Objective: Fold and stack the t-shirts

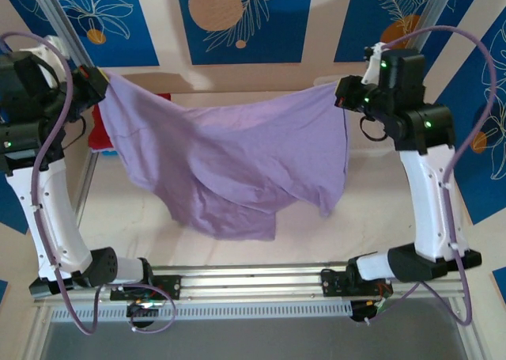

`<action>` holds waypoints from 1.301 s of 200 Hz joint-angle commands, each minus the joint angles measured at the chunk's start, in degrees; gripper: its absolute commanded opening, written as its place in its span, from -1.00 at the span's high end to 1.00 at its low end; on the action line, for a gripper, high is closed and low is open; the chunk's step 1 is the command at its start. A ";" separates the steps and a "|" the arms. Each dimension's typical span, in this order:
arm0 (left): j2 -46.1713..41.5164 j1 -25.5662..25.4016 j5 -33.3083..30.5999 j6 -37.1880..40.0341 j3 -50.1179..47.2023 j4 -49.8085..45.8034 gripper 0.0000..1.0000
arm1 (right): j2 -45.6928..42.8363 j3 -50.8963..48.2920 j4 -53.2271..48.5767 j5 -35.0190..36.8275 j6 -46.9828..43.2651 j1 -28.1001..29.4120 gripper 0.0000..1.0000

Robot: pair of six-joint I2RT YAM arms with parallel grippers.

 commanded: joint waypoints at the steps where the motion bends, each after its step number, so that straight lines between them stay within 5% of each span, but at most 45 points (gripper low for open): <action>1: 0.64 -0.18 -1.11 -1.10 5.03 3.14 1.00 | -5.23 0.22 6.14 3.57 -1.17 1.40 1.00; 61: -5.19 -0.19 -4.44 -2.01 3.11 18.30 1.00 | -18.11 -7.61 19.66 9.50 -4.13 5.31 1.00; 144: -11.61 -0.20 -9.51 2.45 4.07 30.07 1.00 | -25.13 -6.47 16.63 7.59 -2.28 7.03 1.00; 205: -12.83 -0.22 -11.50 6.07 5.07 30.46 1.00 | -24.88 -2.00 14.66 5.14 -1.65 5.06 1.00; 260: -5.09 -1.15 -6.47 6.97 -3.30 32.39 1.00 | -20.01 -13.25 15.52 10.67 -1.64 4.19 1.00</action>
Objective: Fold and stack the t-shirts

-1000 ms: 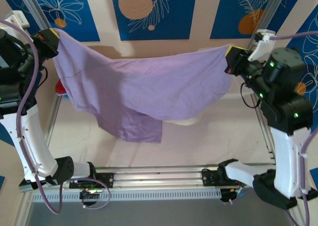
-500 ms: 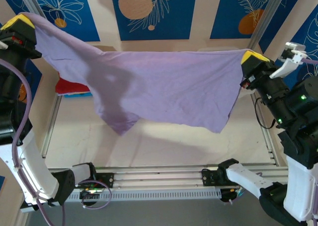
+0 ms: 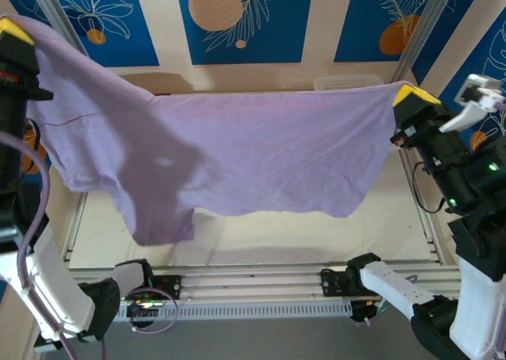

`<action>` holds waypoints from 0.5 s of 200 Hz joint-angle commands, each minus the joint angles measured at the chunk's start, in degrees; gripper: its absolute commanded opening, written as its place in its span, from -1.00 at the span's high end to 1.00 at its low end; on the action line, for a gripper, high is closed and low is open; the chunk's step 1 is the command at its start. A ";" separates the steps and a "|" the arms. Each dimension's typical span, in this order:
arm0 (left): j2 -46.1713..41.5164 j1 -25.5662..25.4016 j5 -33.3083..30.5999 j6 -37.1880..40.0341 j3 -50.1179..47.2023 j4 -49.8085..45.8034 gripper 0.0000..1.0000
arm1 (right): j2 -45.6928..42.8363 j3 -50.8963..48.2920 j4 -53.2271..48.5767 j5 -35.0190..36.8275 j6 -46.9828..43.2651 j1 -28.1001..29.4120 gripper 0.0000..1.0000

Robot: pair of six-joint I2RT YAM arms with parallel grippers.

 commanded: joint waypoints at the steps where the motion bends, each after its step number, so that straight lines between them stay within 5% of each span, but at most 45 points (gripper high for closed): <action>1: 6.15 -1.24 1.36 2.25 -5.12 2.49 1.00 | 4.63 -5.45 0.71 4.05 0.38 -0.31 1.00; 32: 11.34 -7.76 -3.48 8.43 -13.35 7.86 1.00 | 10.76 -12.49 4.64 5.55 -0.84 -1.77 1.00; 62: 20.83 -10.77 -6.58 10.36 -14.93 10.09 1.00 | 20.83 -14.70 7.38 -0.35 -2.02 -6.64 1.00; 100: 41.43 -10.77 -5.81 9.79 0.63 0.91 1.00 | 41.40 -3.31 -1.57 -8.36 -5.53 -13.66 1.00</action>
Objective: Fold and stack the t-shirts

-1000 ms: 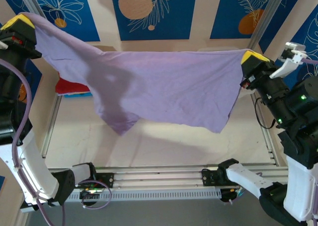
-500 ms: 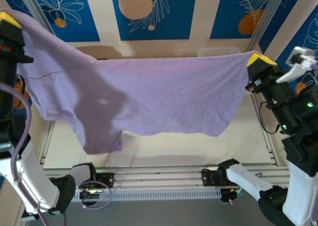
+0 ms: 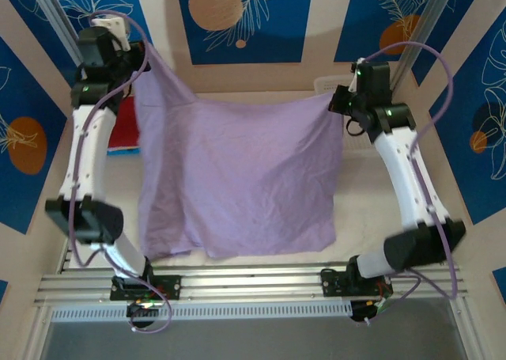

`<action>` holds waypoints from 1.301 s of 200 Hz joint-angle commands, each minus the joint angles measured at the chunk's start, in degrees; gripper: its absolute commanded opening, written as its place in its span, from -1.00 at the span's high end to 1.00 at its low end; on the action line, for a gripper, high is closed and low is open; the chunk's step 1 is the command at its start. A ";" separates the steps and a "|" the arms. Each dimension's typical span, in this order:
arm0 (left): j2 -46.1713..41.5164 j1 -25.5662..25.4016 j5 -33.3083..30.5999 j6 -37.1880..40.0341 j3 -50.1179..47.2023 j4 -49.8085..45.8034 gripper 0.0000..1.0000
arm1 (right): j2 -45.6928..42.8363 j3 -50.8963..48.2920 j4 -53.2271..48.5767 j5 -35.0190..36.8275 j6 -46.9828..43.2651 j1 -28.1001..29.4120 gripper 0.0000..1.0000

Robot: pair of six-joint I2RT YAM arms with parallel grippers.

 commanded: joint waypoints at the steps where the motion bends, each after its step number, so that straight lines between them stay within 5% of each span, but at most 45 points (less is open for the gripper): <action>1: 9.96 -0.04 -0.69 1.03 13.14 -3.99 1.00 | 9.47 9.20 -4.91 -5.79 -3.49 -3.35 1.00; 13: 18.64 -0.20 1.04 0.24 25.01 -11.43 0.96 | 16.28 17.05 -11.37 -6.62 -4.47 -4.74 0.82; 27: 27.75 -0.21 2.59 -2.22 38.78 -19.63 -0.25 | 21.84 25.76 -18.76 -6.82 -4.70 -5.70 0.37; 48: 30.04 -0.87 -0.29 -4.07 42.35 -23.68 -0.53 | 21.29 27.44 -20.64 -4.53 -5.25 -5.80 -0.08; 89: 17.07 -1.36 -3.26 -2.26 19.22 -14.14 -0.63 | 11.01 17.17 -16.92 -4.32 -5.03 -5.82 -0.31; 154: 10.38 -1.39 -2.79 -4.87 10.57 -25.15 -0.64 | -3.07 -2.08 -19.32 -11.30 2.52 -4.10 -0.30; 213: -6.51 -1.27 0.72 -8.86 -22.20 -23.23 -0.66 | -17.14 -30.38 -17.32 -9.37 19.83 2.88 -0.25; 260: -14.94 -1.02 1.57 -9.13 -38.19 -30.81 -0.67 | -19.98 -46.15 -15.97 -7.57 37.48 3.31 -0.09</action>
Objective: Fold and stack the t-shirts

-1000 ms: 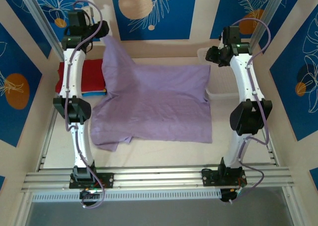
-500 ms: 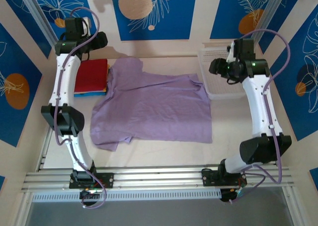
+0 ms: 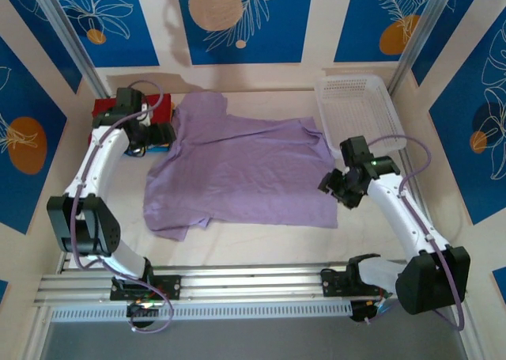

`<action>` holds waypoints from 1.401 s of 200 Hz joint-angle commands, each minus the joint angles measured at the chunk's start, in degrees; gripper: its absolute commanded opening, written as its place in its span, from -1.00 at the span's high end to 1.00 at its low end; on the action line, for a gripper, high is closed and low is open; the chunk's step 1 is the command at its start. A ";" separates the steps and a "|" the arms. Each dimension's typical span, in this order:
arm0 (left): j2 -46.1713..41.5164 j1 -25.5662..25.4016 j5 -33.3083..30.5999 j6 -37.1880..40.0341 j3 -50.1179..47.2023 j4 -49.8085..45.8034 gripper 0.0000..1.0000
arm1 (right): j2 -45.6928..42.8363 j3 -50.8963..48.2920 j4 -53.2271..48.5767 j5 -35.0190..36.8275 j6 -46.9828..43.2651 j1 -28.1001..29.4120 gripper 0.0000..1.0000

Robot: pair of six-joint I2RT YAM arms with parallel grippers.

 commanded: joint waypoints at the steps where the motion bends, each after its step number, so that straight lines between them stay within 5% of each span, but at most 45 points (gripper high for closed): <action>1: -5.38 -0.09 1.94 -1.11 -6.36 -4.38 -0.67 | -0.99 -5.57 1.27 0.52 12.49 0.19 -0.08; 46: -10.23 1.76 4.52 -0.26 -18.39 -5.09 -0.68 | -0.22 -14.68 6.13 3.76 20.01 0.13 0.06; 141: -13.04 4.81 3.17 -1.02 -28.10 -1.89 -0.69 | 6.60 -20.71 16.30 6.86 18.82 -3.60 0.30; 208: -15.04 8.20 1.71 -0.14 -30.22 -2.28 -0.65 | 7.42 -20.73 18.18 7.03 14.36 -3.62 0.95; 280: -8.56 10.20 -0.74 -0.31 -31.29 -1.23 -0.11 | -6.47 -22.25 11.62 10.07 17.75 -3.81 1.00</action>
